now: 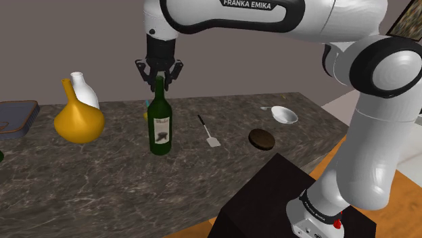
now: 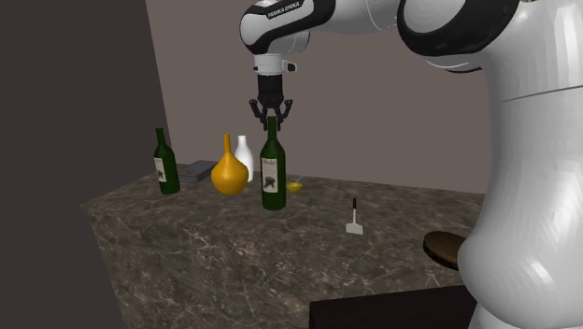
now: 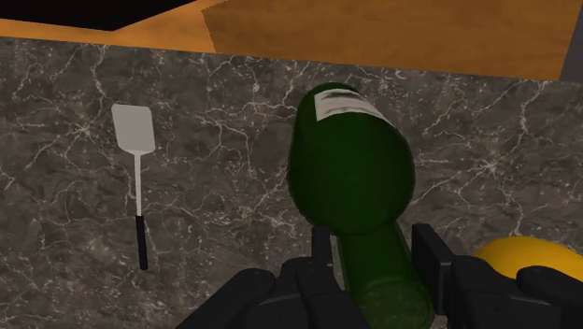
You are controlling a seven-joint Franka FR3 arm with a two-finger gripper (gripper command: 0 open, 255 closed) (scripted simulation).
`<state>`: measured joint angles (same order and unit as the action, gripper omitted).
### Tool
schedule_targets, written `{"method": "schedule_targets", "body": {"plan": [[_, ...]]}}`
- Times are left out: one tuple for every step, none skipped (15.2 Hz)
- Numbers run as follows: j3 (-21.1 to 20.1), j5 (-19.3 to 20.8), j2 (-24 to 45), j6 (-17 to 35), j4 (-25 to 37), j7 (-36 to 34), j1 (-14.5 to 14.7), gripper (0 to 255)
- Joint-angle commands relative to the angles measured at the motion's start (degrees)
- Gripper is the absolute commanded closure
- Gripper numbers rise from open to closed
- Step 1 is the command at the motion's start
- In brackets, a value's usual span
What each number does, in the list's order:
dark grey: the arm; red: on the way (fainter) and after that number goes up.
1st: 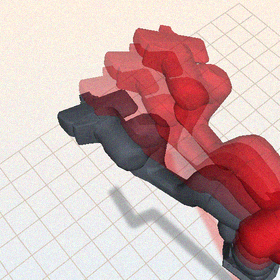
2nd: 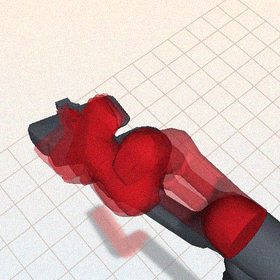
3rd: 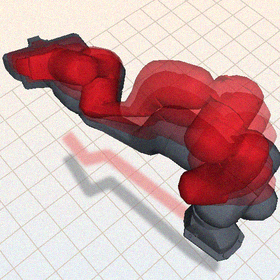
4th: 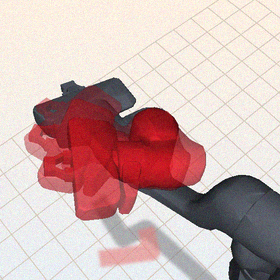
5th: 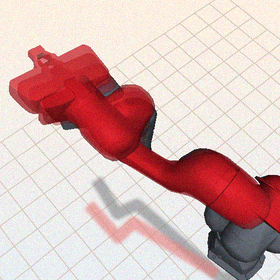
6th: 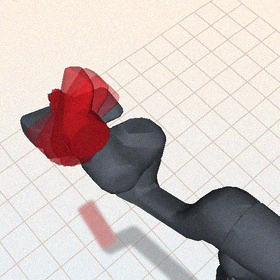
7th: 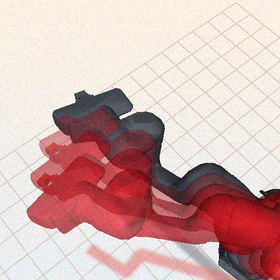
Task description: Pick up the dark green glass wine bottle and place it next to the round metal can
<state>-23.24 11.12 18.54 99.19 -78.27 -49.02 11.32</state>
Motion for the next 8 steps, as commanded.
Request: {"method": "schedule_targets", "body": {"plan": [[0.32,-1.26,-2.82,1.14,-3.58,1.92,-1.97,255],[0.61,-2.04,-4.49,1.90,-5.78,3.21,-3.17,255],[0.94,-2.79,-6.07,2.60,-7.83,4.55,-4.30,255],[1.32,-3.52,-7.59,3.24,-9.77,5.91,-5.36,255],[1.75,-4.22,-9.04,3.82,-11.59,7.30,-6.38,255],[2.24,-4.89,-10.42,4.36,-13.30,8.72,-7.33,255],[2.76,-5.53,-11.74,4.84,-14.92,10.15,-8.23,255],[3.29,-6.13,-12.99,5.28,-16.43,11.59,-9.12,255]]}}
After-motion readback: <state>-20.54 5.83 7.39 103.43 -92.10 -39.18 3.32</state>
